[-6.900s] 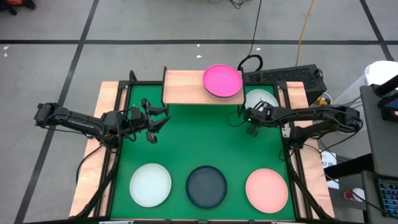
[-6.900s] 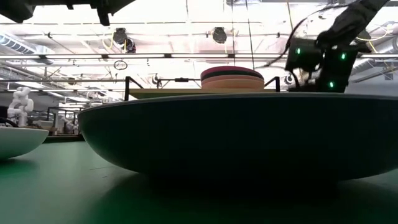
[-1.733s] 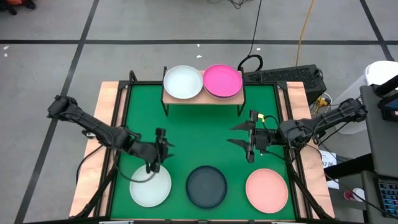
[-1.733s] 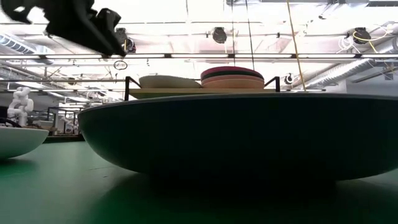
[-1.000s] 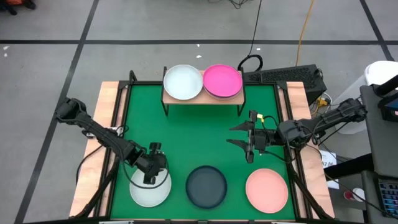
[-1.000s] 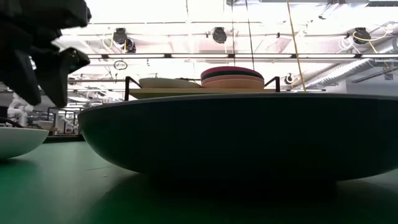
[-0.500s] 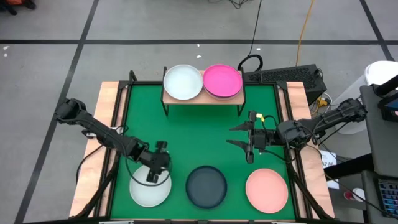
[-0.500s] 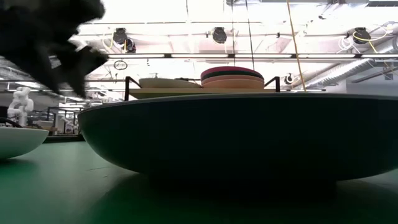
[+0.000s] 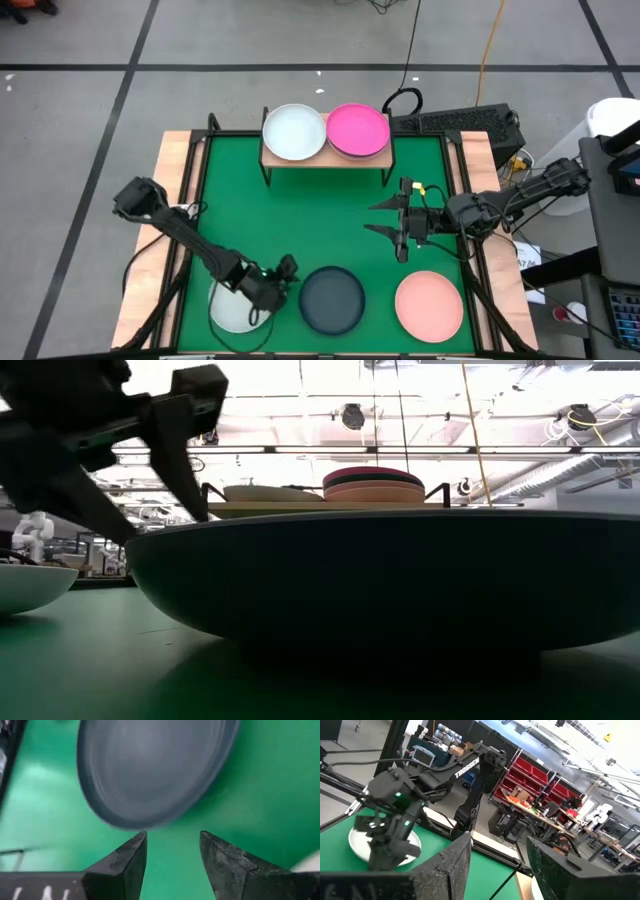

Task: Place and stack plates onto a shelf
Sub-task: Stack the dark blue plate on the white plate on the shelf

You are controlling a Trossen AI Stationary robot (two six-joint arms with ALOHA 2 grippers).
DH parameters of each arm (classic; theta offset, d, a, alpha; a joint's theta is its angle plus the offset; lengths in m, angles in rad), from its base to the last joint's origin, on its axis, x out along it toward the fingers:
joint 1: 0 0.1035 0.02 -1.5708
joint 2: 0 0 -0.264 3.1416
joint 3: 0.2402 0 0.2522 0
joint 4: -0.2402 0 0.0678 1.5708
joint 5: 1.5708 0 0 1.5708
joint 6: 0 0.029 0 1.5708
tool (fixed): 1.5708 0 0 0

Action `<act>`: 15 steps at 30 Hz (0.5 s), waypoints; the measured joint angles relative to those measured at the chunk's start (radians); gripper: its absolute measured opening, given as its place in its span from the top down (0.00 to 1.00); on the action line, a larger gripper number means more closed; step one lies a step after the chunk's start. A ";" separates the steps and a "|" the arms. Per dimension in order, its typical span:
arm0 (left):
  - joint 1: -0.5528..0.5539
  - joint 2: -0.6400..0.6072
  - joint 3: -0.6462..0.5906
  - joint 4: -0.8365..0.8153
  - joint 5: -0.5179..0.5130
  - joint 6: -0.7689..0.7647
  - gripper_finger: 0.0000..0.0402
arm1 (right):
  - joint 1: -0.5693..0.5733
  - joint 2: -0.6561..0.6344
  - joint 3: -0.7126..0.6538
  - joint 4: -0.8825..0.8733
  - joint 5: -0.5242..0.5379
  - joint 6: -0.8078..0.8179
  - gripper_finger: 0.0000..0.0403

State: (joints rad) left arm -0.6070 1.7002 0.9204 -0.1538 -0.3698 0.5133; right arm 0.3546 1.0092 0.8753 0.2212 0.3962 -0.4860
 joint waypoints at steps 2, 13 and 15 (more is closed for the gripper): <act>-0.001 0.027 0.034 -0.001 -0.007 0.042 0.53 | 0.000 0.000 0.000 0.000 0.000 0.007 0.57; 0.000 0.144 0.086 0.016 0.002 0.117 0.53 | 0.000 0.000 0.000 -0.005 0.000 0.030 0.57; 0.000 0.161 0.085 0.034 0.002 0.122 0.53 | 0.000 0.000 0.000 -0.006 0.000 0.029 0.57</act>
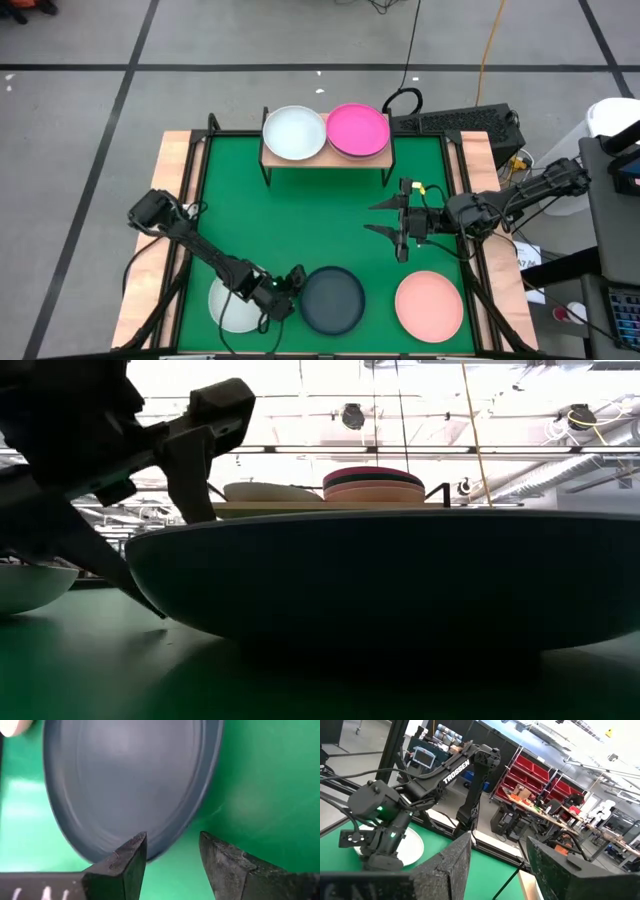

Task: Place and stack plates onto a shelf
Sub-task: Stack the dark blue plate on the white plate on the shelf

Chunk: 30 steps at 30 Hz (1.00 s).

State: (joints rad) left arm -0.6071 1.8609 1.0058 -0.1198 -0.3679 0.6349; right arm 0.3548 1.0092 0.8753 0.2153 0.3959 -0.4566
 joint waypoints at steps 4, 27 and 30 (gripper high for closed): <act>0.000 0.021 0.000 0.037 0.000 0.023 0.61 | 0.000 0.000 0.000 0.000 0.001 -0.009 0.57; 0.070 -0.384 0.000 -0.275 -0.325 0.011 0.98 | 0.000 0.000 0.000 -0.011 0.001 -0.003 0.57; 0.155 -0.498 0.000 -0.384 -0.365 0.018 0.98 | 0.000 0.000 0.000 -0.010 0.001 -0.004 0.57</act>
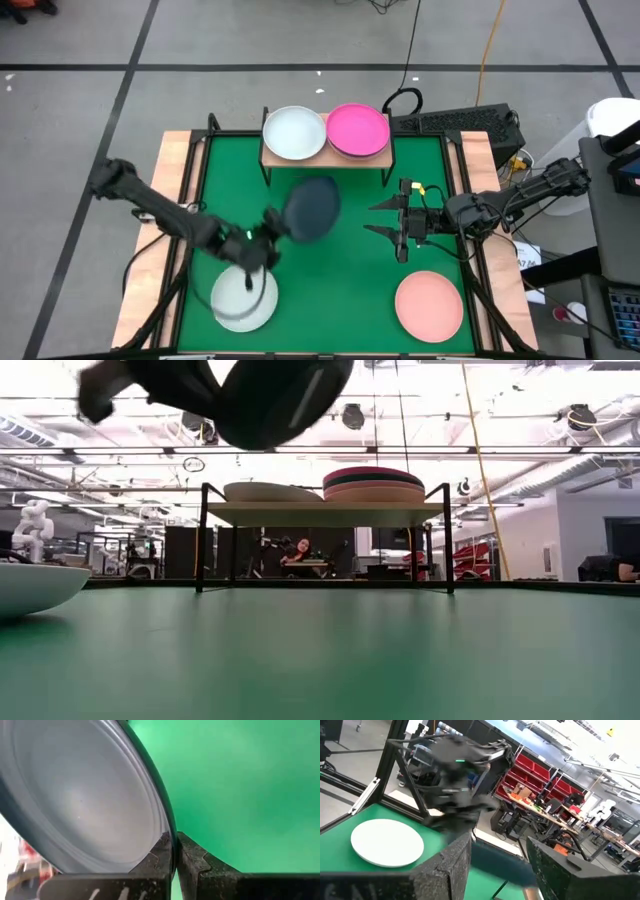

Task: Place and stack plates onto a shelf
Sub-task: Stack the dark blue plate on the white plate on the shelf

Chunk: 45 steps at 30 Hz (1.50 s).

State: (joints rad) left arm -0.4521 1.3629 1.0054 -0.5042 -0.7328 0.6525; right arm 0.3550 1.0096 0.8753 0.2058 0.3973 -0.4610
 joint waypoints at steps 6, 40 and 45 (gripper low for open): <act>0.259 -0.134 0.000 -0.045 -0.003 0.164 0.98 | 0.000 0.000 0.000 0.000 0.000 0.002 0.57; 0.806 0.199 0.432 -0.626 0.310 0.391 0.95 | 0.000 0.000 0.000 -0.013 0.024 0.057 0.57; 0.812 0.201 0.431 -0.597 0.279 0.404 0.92 | 0.000 0.000 0.000 -0.024 0.023 0.057 0.57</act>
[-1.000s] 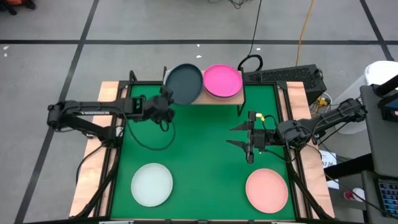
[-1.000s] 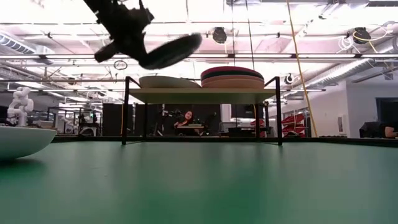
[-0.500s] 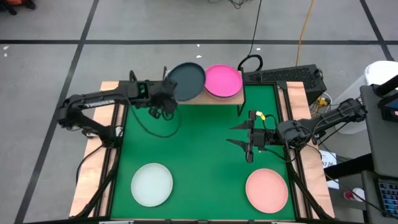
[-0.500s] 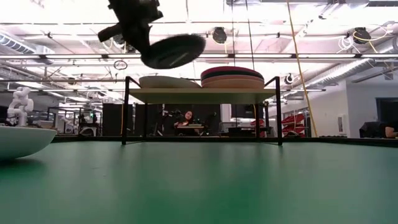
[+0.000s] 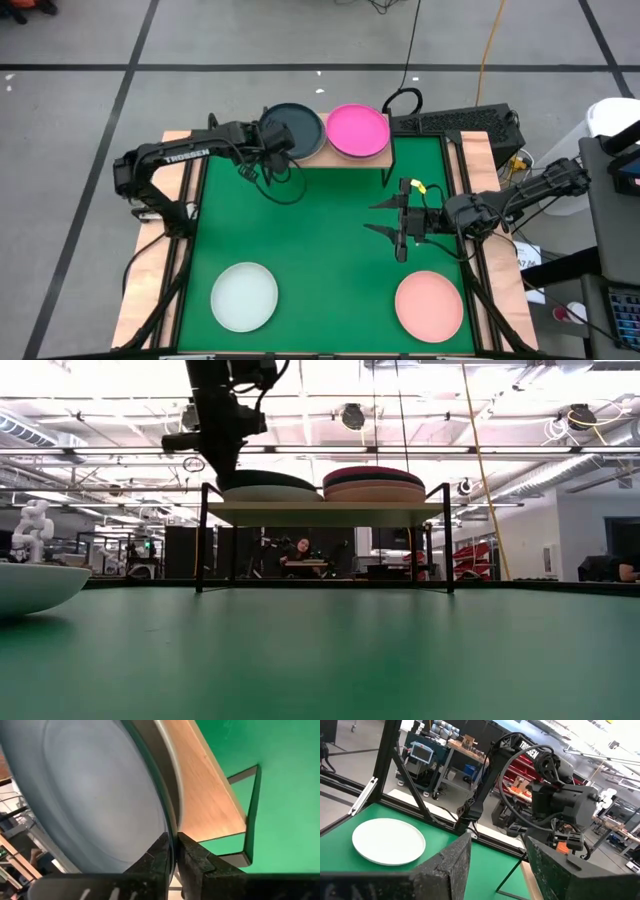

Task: Place and stack plates onto a shelf
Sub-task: Stack the dark blue plate on the white plate on the shelf, then stack the light orange plate on the dark blue plate on the shelf

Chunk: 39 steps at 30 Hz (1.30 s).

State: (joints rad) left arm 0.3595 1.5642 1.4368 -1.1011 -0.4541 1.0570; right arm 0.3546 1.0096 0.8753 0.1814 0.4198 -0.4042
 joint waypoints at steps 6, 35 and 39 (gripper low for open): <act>-0.001 0.000 0.000 0.004 -0.003 -0.003 0.91 | 0.000 0.000 0.000 0.001 0.000 0.000 0.57; -0.079 -0.436 -0.046 0.159 0.303 -0.582 0.68 | 0.000 0.000 0.000 -0.191 -0.001 0.084 0.57; -0.116 -0.577 -0.177 0.339 0.542 -0.662 0.68 | 0.000 -0.004 0.000 -0.321 -0.006 0.243 0.57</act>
State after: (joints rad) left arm 0.2435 0.9872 1.2600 -0.7625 0.0879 0.3946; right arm 0.3546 1.0054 0.8749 -0.1395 0.4141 -0.1607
